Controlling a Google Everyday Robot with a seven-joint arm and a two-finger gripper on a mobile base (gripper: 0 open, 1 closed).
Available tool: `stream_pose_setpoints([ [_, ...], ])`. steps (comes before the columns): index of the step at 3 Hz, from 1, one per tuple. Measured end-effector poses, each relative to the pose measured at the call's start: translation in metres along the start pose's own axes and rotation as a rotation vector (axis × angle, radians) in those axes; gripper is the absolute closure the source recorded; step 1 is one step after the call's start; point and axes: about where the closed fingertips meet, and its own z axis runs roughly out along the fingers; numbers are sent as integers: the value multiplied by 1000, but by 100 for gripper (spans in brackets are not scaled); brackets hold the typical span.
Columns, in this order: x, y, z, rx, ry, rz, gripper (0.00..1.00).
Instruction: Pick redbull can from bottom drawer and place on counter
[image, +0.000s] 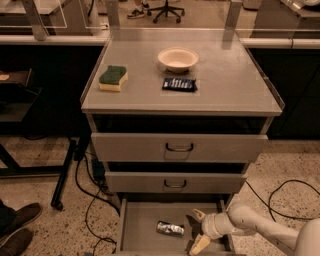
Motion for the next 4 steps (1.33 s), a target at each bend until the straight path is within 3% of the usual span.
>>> stream_pose_setpoints([
  [2,20,-36,55,30,-20,31,0],
  [3,20,-38,56,32,-21,31,0],
  [4,22,-31,76,27,-61,52,0],
])
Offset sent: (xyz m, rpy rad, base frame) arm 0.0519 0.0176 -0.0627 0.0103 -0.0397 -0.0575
